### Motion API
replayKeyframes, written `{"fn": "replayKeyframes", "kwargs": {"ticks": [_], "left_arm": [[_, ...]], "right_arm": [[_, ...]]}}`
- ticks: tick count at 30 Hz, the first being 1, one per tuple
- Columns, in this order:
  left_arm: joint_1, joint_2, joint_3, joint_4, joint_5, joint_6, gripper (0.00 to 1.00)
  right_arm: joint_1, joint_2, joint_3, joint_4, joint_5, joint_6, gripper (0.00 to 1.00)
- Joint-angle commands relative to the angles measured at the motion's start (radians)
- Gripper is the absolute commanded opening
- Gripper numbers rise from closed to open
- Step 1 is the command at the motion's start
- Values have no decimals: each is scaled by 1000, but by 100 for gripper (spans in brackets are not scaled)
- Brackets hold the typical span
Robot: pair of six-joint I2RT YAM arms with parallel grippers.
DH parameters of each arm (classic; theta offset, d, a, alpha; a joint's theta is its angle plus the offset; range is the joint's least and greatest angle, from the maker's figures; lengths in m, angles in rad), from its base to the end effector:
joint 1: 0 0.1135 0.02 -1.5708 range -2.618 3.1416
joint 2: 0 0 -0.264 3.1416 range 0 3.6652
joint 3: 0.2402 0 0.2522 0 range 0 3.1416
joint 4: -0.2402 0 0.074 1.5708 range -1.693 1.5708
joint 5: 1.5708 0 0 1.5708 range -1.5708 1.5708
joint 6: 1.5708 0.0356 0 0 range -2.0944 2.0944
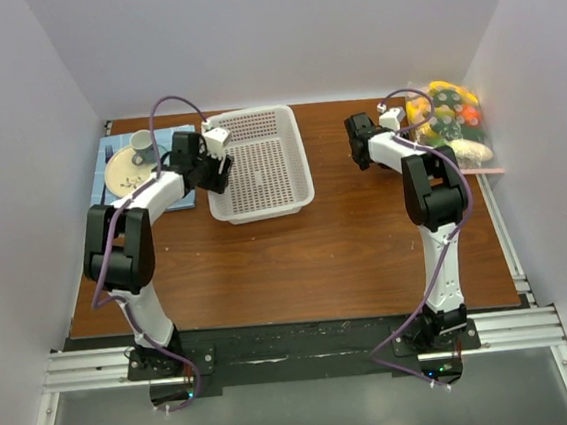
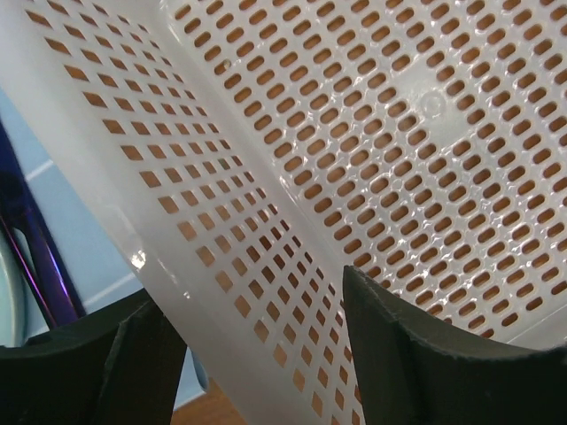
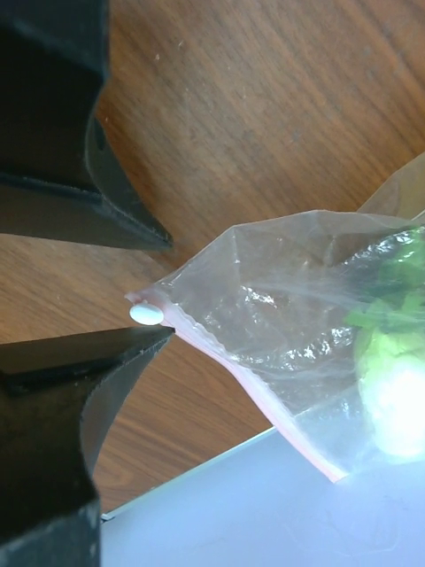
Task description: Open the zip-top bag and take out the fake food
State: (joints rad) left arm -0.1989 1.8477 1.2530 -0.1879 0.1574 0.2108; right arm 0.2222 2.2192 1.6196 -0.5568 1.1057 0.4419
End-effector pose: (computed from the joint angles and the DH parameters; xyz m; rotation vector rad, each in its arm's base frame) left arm 0.3970 -0.0857 0.2029 0.5528 2.2822 -0.1793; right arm 0.4477 0.0685 0.1529 0.5189 2.1310 -1.1197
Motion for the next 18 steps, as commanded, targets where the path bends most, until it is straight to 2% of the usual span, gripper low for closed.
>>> {"fn": "replayKeyframes", "kwargs": {"ticks": [1, 9, 14, 17, 18], "left_arm": [[-13, -103, -64, 18, 19, 58, 64], [-14, -237, -193, -36, 56, 90, 56], [-22, -312, -234, -85, 106, 67, 56], [-53, -355, -259, -100, 119, 53, 55], [-69, -364, -265, -105, 122, 50, 55]], "right_arm": [[-6, -36, 14, -31, 22, 24, 40], [-56, -21, 22, -87, -15, 60, 40], [-63, -24, 2, -88, -27, 60, 39], [-63, -21, -7, -89, -41, 55, 34], [-61, -21, -10, -97, -47, 60, 27]]}}
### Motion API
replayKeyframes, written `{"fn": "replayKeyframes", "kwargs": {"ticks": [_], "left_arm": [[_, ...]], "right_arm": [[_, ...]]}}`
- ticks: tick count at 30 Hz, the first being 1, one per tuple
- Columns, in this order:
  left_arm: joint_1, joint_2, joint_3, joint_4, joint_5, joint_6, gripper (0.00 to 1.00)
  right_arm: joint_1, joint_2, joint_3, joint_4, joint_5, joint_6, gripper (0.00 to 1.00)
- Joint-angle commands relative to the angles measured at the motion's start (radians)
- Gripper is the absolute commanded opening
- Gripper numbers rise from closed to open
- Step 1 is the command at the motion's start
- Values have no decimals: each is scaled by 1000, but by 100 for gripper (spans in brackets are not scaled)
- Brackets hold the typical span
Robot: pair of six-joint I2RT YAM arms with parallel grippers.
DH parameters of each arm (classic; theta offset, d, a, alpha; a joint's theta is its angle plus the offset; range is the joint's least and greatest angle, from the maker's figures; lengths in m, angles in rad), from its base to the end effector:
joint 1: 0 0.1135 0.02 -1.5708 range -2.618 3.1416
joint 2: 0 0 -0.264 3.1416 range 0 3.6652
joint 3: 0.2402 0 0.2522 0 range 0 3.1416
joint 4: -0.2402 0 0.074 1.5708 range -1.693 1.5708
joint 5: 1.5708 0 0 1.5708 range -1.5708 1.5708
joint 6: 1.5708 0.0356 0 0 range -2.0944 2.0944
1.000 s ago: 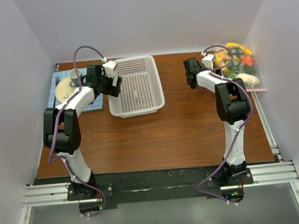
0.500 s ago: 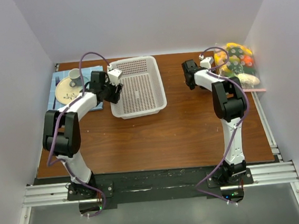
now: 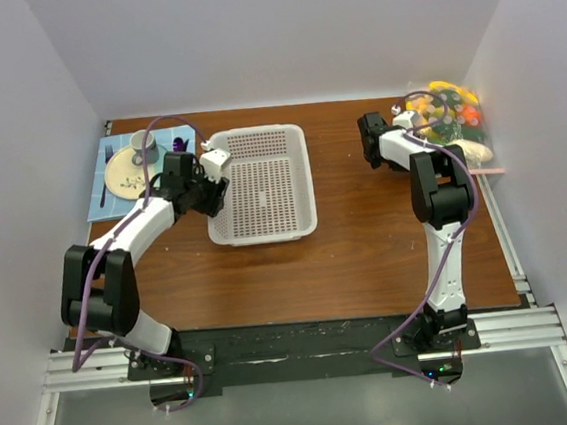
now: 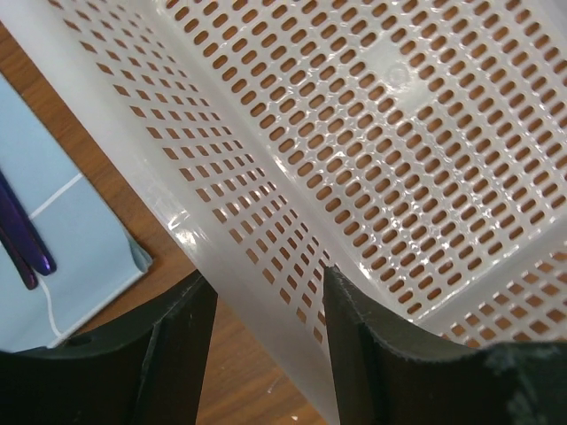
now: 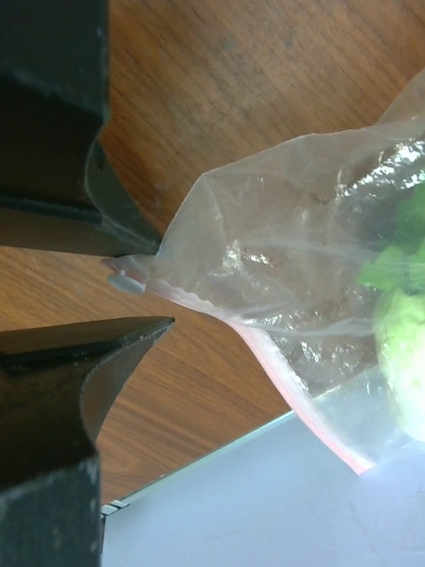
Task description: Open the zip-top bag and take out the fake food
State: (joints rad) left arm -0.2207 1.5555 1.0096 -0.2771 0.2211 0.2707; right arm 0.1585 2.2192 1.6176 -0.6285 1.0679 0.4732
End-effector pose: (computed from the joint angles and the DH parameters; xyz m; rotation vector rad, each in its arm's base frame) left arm 0.3207 -0.0800 0.2218 0.6792 2.2823 -0.2407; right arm 0.4451 0.0396 0.1488 0.5807 2.1942 -1.1484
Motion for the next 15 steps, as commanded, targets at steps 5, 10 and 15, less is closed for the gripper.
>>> {"fn": "replayKeyframes", "kwargs": {"ticks": [5, 10, 15], "left_arm": [[-85, -112, -63, -54, 90, -34, 55], [-98, -141, -124, -40, 77, -34, 54], [-104, -144, -141, -34, 78, -44, 54]], "right_arm": [[7, -53, -38, -60, -51, 67, 0], [71, -195, -174, -34, -63, 74, 0], [228, -332, -274, -37, -54, 110, 0]]}}
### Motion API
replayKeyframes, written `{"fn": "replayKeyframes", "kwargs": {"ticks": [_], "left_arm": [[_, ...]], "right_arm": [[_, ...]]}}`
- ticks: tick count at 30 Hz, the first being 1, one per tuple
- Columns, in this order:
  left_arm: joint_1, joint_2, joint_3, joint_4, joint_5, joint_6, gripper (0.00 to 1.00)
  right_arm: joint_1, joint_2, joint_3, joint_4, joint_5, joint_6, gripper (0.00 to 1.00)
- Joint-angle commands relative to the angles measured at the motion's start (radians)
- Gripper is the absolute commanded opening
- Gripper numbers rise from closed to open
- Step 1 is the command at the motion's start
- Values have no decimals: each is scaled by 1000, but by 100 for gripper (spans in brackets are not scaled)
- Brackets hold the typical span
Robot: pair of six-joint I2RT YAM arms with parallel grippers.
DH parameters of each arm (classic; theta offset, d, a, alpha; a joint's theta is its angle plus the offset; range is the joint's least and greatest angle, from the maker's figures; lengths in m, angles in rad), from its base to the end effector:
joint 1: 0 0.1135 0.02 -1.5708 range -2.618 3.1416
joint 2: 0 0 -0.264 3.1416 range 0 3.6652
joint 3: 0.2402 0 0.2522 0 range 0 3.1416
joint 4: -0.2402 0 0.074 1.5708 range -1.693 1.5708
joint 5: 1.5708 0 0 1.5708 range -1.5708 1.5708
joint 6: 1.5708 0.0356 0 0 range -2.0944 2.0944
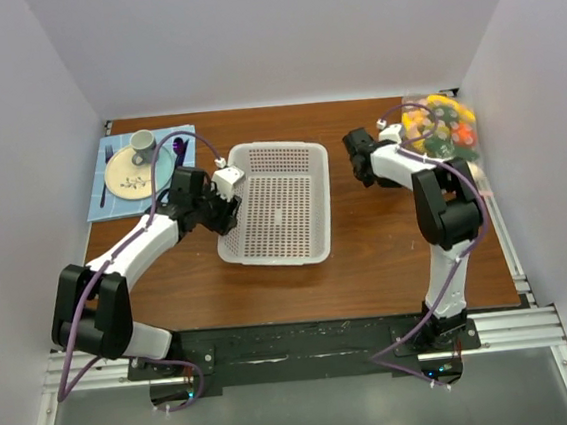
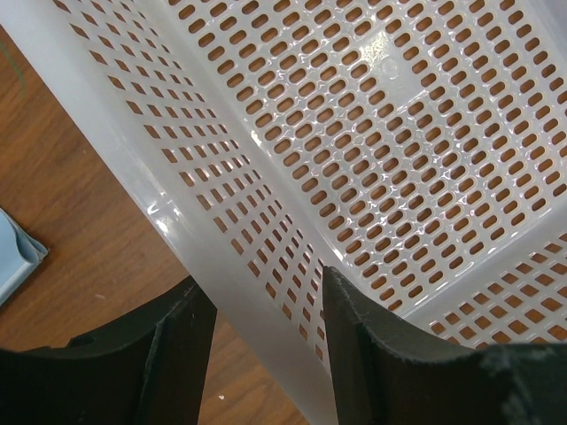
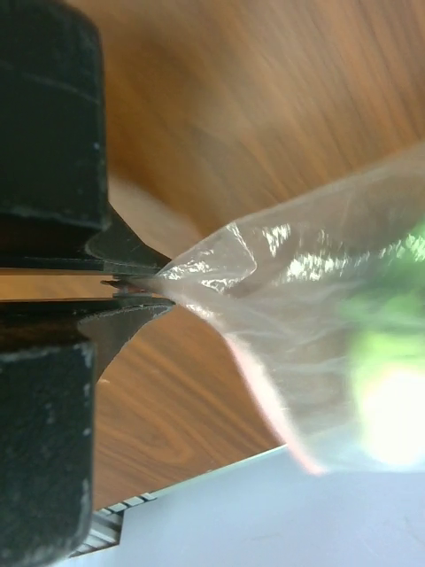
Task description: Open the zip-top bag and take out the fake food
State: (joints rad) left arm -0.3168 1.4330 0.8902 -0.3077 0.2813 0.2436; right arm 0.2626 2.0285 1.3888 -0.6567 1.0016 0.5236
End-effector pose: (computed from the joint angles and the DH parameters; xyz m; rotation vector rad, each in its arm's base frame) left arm 0.2780 -0.1016 0.2185 0.7891 2.2779 -0.3738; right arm 0.3885 0.0734 0.1625 0.4747 2.2722 -1.0479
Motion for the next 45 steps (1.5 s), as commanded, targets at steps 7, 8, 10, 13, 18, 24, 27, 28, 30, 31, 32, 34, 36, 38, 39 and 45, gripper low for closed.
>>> {"fn": "replayKeyframes", "kwargs": {"ticks": [7, 8, 10, 13, 18, 24, 27, 28, 30, 31, 32, 34, 36, 38, 39, 45], "left_arm": [[-47, -60, -34, -27, 65, -50, 54], [-60, -62, -34, -34, 77, -52, 55], [-74, -71, -42, -65, 120, -41, 56], [-90, -80, -45, -115, 160, -12, 57], [-93, -118, -48, -136, 154, 0, 65], [-93, -158, -11, -177, 162, -7, 92], [-93, -170, -2, -197, 205, -7, 96], [-91, -175, -2, -202, 220, -6, 96], [-93, -181, -10, -206, 269, -1, 96], [-93, -183, -11, -209, 282, 0, 96], [-93, -183, -10, -212, 294, 0, 96], [-93, -184, -7, -222, 324, 5, 95], [-93, -189, -5, -231, 350, 13, 95], [-93, -192, -10, -232, 364, 14, 95], [-93, -200, -13, -235, 380, 16, 94], [-96, -238, -48, -225, 429, 19, 93]], "right_arm": [[231, -286, -50, -81, 3, 108, 0], [236, -322, -48, -84, -10, 105, 0], [242, -356, -42, -99, -17, 105, 0], [253, -428, -45, -116, -21, 102, 0], [259, -540, -42, -118, -32, 93, 0], [260, -603, 42, -51, -70, 36, 0], [271, -594, 131, -47, -87, 19, 0], [279, -584, 148, -47, -92, 12, 0], [285, -573, 188, -49, -115, 9, 0], [294, -570, 197, -50, -119, 9, 0], [299, -561, 205, -52, -136, 7, 0], [317, -550, 222, -67, -156, 21, 0], [334, -542, 227, -76, -185, 30, 0], [372, -534, 228, -87, -187, 38, 0], [389, -531, 237, -93, -186, 41, 0], [460, -478, 334, -124, -172, 39, 0]]}}
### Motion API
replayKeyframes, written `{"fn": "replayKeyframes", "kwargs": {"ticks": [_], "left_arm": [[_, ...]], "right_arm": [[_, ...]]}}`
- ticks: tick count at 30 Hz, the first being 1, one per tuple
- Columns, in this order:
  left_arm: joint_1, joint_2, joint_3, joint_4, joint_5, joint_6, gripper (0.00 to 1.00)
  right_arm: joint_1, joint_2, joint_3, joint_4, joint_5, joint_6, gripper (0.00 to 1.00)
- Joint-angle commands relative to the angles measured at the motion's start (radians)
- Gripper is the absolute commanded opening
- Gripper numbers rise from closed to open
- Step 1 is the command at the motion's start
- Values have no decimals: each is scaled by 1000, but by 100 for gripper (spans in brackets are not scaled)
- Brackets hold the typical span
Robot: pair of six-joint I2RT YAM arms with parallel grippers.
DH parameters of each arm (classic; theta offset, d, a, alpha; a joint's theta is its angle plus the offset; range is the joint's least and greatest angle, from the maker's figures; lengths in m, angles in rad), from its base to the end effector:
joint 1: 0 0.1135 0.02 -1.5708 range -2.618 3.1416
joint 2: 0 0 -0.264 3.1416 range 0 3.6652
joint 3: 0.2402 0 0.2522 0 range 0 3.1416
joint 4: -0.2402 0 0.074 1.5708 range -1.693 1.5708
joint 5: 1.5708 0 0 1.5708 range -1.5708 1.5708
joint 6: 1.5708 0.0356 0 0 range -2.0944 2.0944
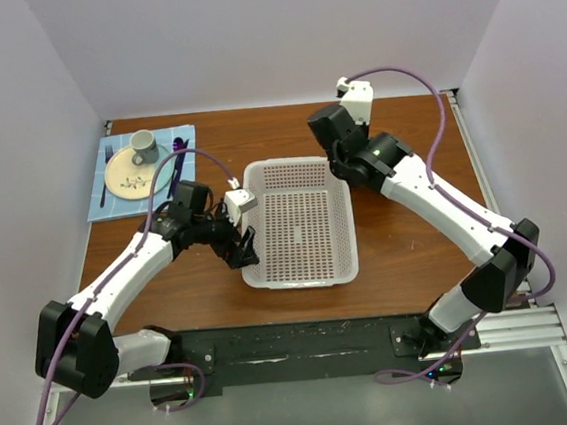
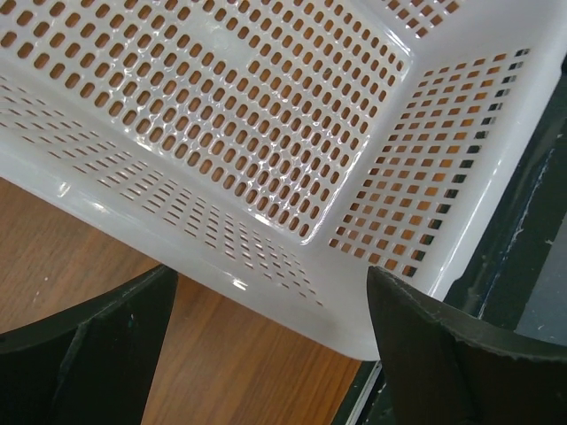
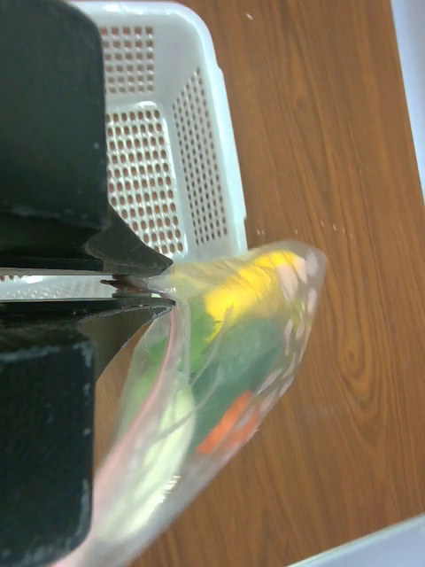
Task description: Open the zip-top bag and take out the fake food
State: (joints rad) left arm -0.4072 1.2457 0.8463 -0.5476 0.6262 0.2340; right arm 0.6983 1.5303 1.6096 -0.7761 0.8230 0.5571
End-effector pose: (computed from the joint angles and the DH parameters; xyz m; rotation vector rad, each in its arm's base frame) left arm 0.2165 -0.1161 0.2402 1.0131 2.2407 -0.8571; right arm 0.2650 0.1884 0.3935 0.2637 2.0087 -0.1566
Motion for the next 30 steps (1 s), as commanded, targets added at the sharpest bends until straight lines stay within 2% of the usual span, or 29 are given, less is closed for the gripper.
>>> {"fn": "replayKeyframes", "kwargs": {"ticks": [1, 7, 11, 14, 18, 23, 24, 28, 30], "left_arm": [[-5, -55, -4, 12, 86, 30, 93], [-4, -83, 36, -21, 18, 47, 99], [-4, -95, 76, -22, -22, 54, 100], [-2, -103, 82, 0, -45, 51, 100], [33, -126, 134, -12, -53, 65, 100], [243, -130, 313, -3, -54, 56, 100], [284, -134, 336, 8, -71, 53, 100], [327, -163, 413, 20, -170, 88, 100], [372, -178, 434, 9, -137, 113, 100]], "right_arm": [[27, 28, 131, -3, 22, -5, 0], [29, 93, 334, 32, 203, -189, 0], [29, 111, 501, 151, 344, -365, 0], [29, 126, 594, 236, 381, -488, 0], [55, 166, 751, 212, 308, -502, 0], [136, 221, 852, 166, 210, -487, 0], [154, 237, 862, 149, 176, -447, 0], [182, 234, 813, 147, -110, -370, 0], [208, 249, 774, 170, -159, -364, 0]]}}
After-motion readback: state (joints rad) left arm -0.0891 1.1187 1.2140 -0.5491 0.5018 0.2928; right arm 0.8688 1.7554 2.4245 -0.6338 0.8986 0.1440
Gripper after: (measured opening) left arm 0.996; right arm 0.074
